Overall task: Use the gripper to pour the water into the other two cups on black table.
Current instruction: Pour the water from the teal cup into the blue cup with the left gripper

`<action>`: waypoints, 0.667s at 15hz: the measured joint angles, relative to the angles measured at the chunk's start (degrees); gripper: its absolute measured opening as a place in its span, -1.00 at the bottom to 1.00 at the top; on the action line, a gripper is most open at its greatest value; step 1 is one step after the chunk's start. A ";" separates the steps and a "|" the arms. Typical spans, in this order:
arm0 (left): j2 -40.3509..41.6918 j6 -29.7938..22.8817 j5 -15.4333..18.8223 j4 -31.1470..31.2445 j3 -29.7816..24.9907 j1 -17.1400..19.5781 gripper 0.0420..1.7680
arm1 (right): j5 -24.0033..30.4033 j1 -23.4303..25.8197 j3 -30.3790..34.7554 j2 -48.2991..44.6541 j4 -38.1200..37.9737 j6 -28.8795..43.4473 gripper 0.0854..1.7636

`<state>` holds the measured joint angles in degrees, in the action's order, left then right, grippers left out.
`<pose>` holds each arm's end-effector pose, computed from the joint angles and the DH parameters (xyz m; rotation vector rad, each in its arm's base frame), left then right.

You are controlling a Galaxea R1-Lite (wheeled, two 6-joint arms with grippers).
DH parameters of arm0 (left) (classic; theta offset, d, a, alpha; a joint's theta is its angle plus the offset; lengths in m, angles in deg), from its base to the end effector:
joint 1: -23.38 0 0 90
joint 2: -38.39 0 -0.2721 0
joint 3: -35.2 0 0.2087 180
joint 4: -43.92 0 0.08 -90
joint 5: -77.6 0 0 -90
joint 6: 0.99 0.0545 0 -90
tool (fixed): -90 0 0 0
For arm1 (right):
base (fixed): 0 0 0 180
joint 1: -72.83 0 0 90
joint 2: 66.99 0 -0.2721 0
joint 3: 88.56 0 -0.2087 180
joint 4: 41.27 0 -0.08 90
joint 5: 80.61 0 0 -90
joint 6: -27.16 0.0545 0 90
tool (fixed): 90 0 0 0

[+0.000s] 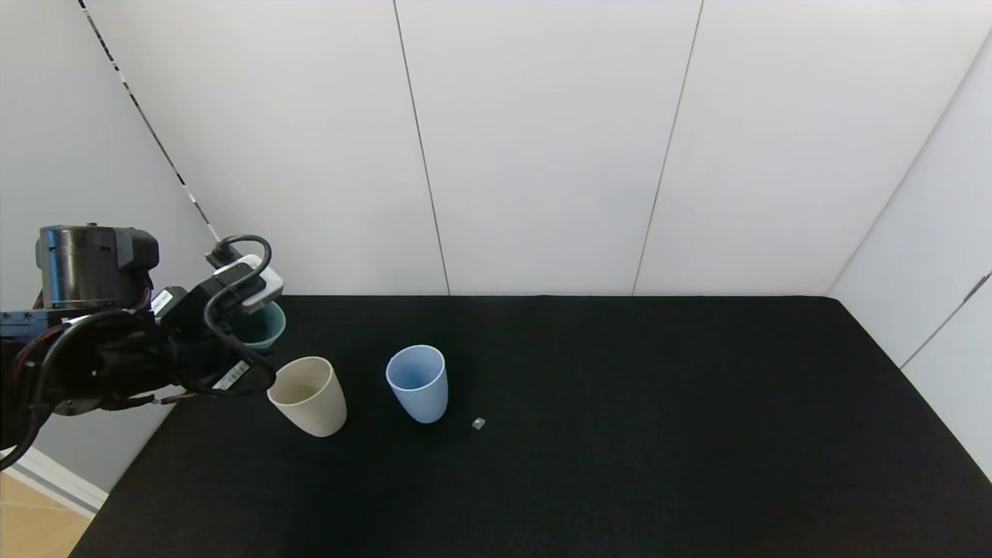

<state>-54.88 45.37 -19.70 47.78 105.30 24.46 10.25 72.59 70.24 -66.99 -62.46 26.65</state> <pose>0.3266 0.0131 0.1286 0.8179 0.5042 -0.0552 0.0570 0.0011 0.0755 -0.0089 -0.0003 0.0192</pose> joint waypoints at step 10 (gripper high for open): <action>-0.24 -0.85 -3.13 0.15 2.76 -12.31 0.28 | 0.00 0.00 0.00 0.00 0.00 0.00 0.94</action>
<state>-55.13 44.52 -22.83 47.92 108.05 12.14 10.25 72.59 70.24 -66.99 -62.46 26.65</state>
